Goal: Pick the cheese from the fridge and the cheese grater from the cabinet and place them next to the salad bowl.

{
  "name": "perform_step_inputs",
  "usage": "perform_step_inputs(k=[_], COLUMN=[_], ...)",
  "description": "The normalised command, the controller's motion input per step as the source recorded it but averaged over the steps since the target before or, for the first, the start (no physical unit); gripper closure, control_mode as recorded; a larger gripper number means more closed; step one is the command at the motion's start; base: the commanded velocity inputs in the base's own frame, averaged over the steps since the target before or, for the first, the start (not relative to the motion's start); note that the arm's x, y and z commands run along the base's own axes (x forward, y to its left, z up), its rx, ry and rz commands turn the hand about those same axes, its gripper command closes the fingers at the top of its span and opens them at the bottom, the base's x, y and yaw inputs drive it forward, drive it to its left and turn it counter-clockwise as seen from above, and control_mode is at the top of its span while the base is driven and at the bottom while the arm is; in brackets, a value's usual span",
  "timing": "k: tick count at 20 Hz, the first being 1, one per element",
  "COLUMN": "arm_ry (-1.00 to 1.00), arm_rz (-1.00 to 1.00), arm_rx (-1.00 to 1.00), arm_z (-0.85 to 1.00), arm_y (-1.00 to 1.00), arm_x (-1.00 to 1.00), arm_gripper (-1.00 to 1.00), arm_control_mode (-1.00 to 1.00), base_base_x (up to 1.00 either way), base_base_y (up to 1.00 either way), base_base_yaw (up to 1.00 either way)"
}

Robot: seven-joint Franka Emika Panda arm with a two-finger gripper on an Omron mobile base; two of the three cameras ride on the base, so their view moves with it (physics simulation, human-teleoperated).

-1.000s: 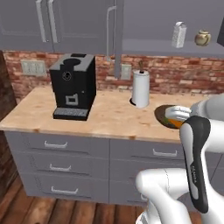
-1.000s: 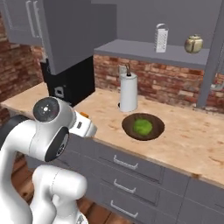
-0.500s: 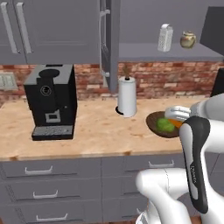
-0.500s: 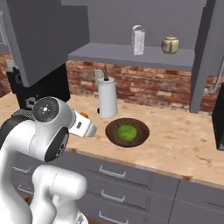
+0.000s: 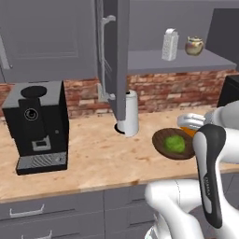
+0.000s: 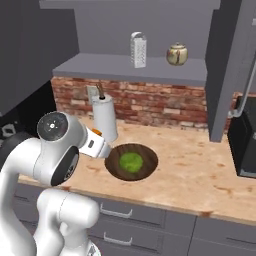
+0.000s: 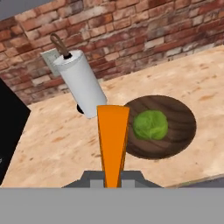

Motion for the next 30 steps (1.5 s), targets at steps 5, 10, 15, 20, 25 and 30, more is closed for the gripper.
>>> perform_step_inputs(k=[5,10,15,20,25,30], arm_ry=[0.00,0.00,0.00,0.00,0.00,0.00], arm_rz=[0.00,0.00,0.00,0.00,0.00,0.00], arm_rx=[0.00,0.00,0.00,0.00,0.00,0.00], arm_z=[0.00,0.00,0.00,0.00,0.00,0.00], arm_y=[0.00,0.00,0.00,0.00,0.00,0.00], arm_x=[0.00,0.00,0.00,0.00,0.00,0.00], arm_gripper=[1.00,1.00,1.00,1.00,1.00,1.00], arm_control_mode=[1.00,1.00,1.00,1.00,1.00,-1.00], base_base_x=[0.55,0.53,0.26,0.00,0.00,0.00], base_base_y=[0.18,0.03,-0.01,0.00,0.00,0.00], base_base_yaw=[0.00,0.06,0.11,0.00,0.00,0.00])
